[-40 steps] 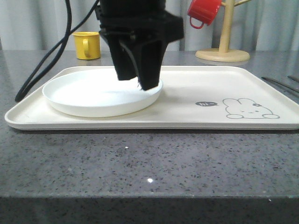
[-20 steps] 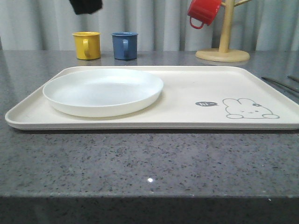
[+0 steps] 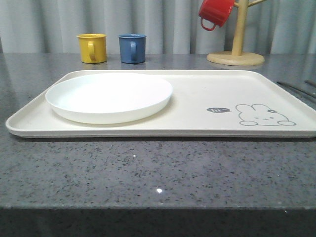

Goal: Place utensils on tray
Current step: 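Withdraw the left gripper from the tray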

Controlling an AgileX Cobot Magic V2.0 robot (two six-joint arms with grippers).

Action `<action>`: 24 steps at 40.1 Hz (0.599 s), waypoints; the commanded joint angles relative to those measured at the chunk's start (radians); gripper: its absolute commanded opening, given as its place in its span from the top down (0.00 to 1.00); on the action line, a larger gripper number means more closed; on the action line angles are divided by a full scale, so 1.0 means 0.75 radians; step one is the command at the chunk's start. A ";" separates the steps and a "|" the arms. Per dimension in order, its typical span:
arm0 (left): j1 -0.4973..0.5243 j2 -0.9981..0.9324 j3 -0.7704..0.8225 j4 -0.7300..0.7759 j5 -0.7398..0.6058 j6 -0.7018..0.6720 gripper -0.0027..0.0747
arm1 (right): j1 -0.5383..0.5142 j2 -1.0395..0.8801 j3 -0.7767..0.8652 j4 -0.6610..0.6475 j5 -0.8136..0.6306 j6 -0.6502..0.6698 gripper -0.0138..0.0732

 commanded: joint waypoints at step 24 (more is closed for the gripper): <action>0.045 -1.124 1.015 -0.027 -0.865 -0.010 0.99 | -0.008 0.018 -0.048 0.003 -0.097 -0.009 0.17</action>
